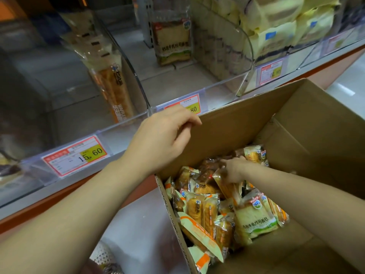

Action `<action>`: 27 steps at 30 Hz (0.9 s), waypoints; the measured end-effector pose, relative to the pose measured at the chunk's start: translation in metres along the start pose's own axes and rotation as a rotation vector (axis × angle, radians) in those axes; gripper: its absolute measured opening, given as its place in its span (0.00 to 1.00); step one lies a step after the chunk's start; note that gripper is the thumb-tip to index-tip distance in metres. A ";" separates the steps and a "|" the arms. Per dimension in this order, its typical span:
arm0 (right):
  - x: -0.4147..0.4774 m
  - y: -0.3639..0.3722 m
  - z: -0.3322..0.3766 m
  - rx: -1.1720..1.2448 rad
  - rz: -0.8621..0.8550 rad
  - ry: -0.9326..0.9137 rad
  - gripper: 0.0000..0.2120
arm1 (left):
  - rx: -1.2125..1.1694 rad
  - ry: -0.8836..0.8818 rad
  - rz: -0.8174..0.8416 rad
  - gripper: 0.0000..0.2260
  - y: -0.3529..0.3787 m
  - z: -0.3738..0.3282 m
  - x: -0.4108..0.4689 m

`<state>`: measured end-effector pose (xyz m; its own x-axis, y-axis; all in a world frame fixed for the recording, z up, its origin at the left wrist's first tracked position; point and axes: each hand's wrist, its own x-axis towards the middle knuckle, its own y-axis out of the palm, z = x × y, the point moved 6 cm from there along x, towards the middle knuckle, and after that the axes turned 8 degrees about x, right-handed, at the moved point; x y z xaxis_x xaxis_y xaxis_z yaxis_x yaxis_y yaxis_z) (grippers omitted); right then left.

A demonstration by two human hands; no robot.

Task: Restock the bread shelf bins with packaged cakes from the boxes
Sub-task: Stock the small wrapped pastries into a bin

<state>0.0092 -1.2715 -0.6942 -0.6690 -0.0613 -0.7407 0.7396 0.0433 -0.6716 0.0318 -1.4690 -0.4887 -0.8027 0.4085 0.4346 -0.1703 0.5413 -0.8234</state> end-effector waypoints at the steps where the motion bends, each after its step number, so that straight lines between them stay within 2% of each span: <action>1: -0.002 0.002 0.001 0.010 0.005 -0.012 0.33 | -0.002 -0.003 0.006 0.10 0.000 0.000 0.000; 3: -0.004 0.002 0.003 0.050 -0.021 -0.033 0.32 | -0.004 -0.007 0.013 0.10 0.002 0.000 -0.001; 7: -0.004 -0.012 0.007 0.068 -0.112 -0.101 0.23 | 0.008 0.000 0.035 0.10 0.004 0.001 -0.001; 11: -0.027 -0.055 -0.001 0.151 -0.222 -0.094 0.31 | 0.016 0.017 0.060 0.10 0.004 0.001 0.000; 13: -0.050 -0.075 -0.005 0.216 -0.286 -0.131 0.31 | 0.022 0.019 0.081 0.10 0.004 0.000 0.000; 19: -0.137 -0.112 -0.002 0.387 -0.463 -0.248 0.19 | 0.082 -0.041 0.215 0.10 0.001 -0.017 0.000; 24: -0.206 -0.132 0.019 0.510 -0.611 -0.317 0.19 | -0.043 -0.100 0.317 0.25 -0.008 -0.048 -0.010; 27: -0.243 -0.143 0.034 0.539 -0.660 -0.401 0.16 | -0.189 -0.115 0.306 0.28 -0.021 -0.067 -0.013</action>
<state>0.0689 -1.2966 -0.4178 -0.9641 -0.2517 -0.0848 0.2211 -0.5835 -0.7814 0.0838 -1.4366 -0.4525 -0.8607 0.4932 0.1261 0.1873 0.5371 -0.8225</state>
